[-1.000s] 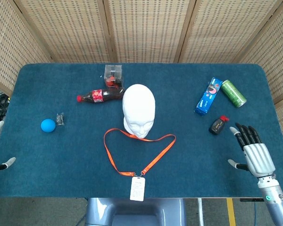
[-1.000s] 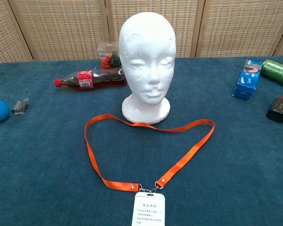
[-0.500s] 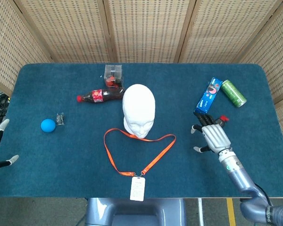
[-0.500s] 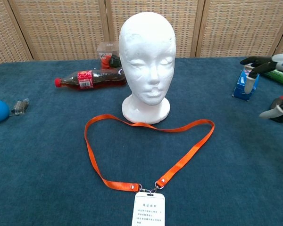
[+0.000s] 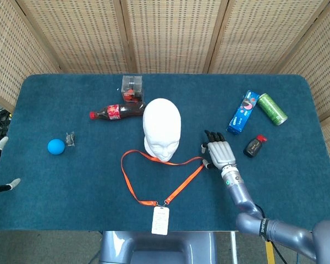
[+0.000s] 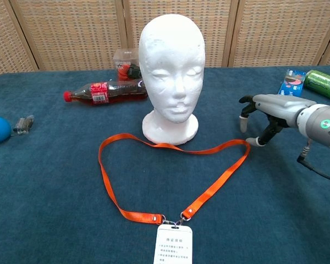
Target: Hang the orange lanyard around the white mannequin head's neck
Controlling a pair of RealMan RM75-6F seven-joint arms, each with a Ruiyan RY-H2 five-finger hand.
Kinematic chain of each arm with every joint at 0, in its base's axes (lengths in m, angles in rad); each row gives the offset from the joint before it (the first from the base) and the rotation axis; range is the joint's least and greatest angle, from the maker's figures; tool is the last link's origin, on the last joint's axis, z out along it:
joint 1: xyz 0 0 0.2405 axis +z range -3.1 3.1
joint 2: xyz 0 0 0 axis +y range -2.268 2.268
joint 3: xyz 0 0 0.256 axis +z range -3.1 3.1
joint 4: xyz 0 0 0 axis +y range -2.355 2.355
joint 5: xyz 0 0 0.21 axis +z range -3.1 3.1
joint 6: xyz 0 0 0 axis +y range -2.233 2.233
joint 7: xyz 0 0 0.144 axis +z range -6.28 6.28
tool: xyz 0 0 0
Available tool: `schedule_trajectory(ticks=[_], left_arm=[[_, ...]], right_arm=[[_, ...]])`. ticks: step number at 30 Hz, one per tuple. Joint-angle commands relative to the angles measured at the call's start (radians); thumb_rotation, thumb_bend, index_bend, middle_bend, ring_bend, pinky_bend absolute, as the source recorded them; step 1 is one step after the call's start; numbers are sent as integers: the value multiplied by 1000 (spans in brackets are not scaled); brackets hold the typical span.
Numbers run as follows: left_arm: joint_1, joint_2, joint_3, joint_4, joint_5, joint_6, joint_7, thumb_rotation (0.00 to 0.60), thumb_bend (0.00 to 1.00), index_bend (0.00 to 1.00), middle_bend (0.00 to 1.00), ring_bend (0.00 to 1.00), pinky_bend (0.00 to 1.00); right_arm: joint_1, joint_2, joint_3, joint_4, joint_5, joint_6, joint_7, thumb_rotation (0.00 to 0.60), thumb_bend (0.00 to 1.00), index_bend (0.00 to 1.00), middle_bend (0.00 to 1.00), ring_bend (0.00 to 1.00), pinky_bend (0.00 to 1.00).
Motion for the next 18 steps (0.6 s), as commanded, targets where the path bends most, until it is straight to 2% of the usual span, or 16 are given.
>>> schedule_trajectory(ticks=[1,18], left_arm=[[-1,0,-1,2,-2,-3,-4,600,0,0,0,0,0],[-2,3,1,4,-4,-5,-11,600,0,0,0,0,0]], right_arm=[[10,-16,0,14,14,-2,-15,600,532,500,0,0,0],[22,-53,-21,53,23,4,-40,600,548,530,0,0,0]])
